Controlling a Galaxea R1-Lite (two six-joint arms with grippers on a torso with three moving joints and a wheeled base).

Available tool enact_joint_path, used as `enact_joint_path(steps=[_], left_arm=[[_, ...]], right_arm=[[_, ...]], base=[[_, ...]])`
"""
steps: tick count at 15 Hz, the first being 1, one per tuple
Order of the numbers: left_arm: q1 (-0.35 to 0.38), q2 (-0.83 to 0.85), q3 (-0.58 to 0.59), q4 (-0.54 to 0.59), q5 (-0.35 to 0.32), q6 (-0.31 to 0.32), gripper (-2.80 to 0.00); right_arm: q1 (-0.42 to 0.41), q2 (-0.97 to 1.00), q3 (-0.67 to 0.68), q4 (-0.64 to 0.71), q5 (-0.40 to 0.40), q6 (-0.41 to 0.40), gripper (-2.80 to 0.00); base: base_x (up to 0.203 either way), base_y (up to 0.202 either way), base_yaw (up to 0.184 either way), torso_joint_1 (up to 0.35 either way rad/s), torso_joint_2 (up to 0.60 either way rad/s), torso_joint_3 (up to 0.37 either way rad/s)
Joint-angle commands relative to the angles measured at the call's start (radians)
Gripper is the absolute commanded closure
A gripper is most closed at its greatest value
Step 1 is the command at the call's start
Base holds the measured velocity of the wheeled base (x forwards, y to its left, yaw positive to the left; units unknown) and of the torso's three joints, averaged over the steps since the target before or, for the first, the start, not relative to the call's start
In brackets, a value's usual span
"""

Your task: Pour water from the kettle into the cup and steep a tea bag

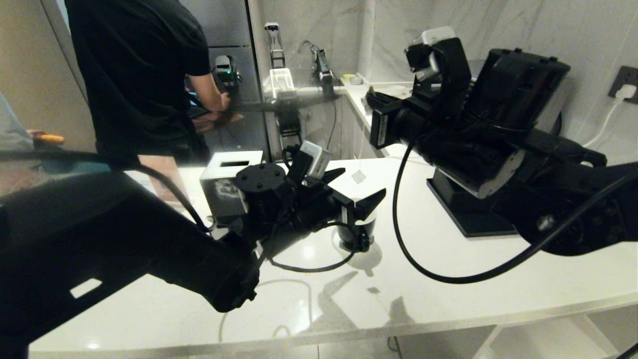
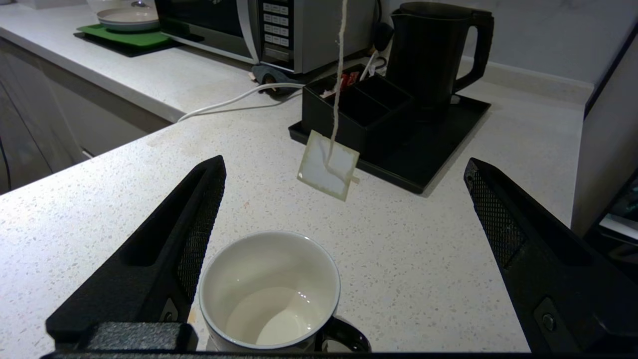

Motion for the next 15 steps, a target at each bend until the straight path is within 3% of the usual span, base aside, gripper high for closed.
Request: enact_joint_path(steps=[1, 15], left_arm=[[0.000, 0.000, -0.003, -0.007, -0.001, -0.001, -2.80], [-0.001, 0.004, -0.009, -0.009, -0.001, -0.001, -2.80]], right_arm=[[0.002, -0.001, 0.000, -0.005, -0.001, -0.001, 0.00], [0.032, 0.001, 0.003, -0.006, -0.016, -0.001, 0.00]], base=[[0.000, 0.000, 0.000, 0.000, 0.00, 0.000], [0.000, 0.000, 0.000, 0.000, 0.00, 0.000]])
